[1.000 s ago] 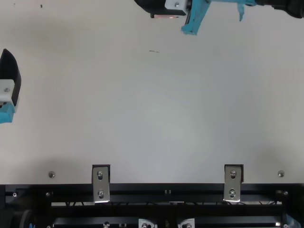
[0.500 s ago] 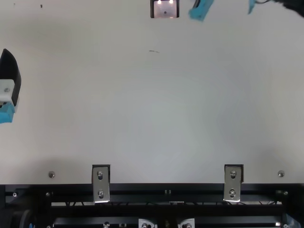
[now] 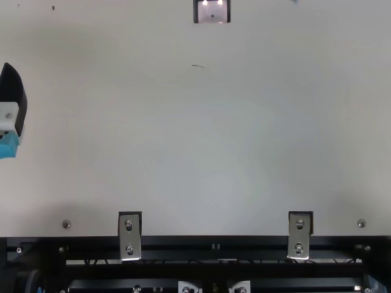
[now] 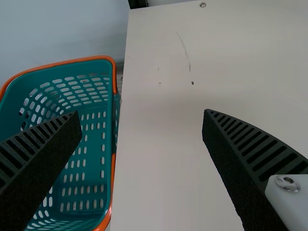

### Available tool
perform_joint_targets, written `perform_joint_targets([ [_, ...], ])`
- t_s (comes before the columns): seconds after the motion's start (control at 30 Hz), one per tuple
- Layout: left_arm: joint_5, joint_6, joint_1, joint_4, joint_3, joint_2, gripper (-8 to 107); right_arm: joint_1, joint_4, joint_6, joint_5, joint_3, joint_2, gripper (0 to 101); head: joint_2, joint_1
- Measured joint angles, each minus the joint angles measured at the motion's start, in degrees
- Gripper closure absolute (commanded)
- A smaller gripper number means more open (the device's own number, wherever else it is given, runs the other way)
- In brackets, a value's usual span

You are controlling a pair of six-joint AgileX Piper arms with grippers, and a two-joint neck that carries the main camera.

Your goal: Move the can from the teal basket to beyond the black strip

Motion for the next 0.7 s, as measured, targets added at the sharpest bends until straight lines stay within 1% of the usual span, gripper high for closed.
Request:
perform_joint_targets([
  [0.07, 0.0, 0.0, 0.0, 0.0, 0.0, 0.0, 9, 0.0, -1.5, 1.2, -1.8, 0.7, -1.4, 101, -2.9, -0.6],
  [0.23, 0.0, 0.0, 0.0, 0.0, 0.0, 0.0, 9, -0.6, -5.2, 5.6, -5.2, 2.9, -5.0, 101, -10.0, -0.6],
  [0.3, 0.0, 0.0, 0.0, 0.0, 0.0, 0.0, 9, -1.2, -7.0, 7.6, -7.2, 4.0, -6.3, 101, -12.6, -0.9],
  [0.33, 0.0, 0.0, 0.0, 0.0, 0.0, 0.0, 9, -1.5, -8.2, 8.8, -8.3, 4.6, -7.0, 101, -14.1, -1.5],
  [0.43, 0.0, 0.0, 0.0, 0.0, 0.0, 0.0, 9, -2.6, -11.8, 12.0, -10.7, 6.4, -9.3, 101, -17.3, -1.8],
  [0.47, 0.0, 0.0, 0.0, 0.0, 0.0, 0.0, 9, -3.0, -12.9, 12.9, -11.3, 7.0, -9.9, 101, -18.2, -2.6],
  [0.63, 0.0, 0.0, 0.0, 0.0, 0.0, 0.0, 9, -6.3, -18.9, 18.6, -15.6, 10.8, -13.7, 101, -22.3, -2.6],
  [0.7, 0.0, 0.0, 0.0, 0.0, 0.0, 0.0, 9, -7.6, -21.1, 20.9, -16.6, 12.2, -15.5, 101, -23.5, -2.6],
])
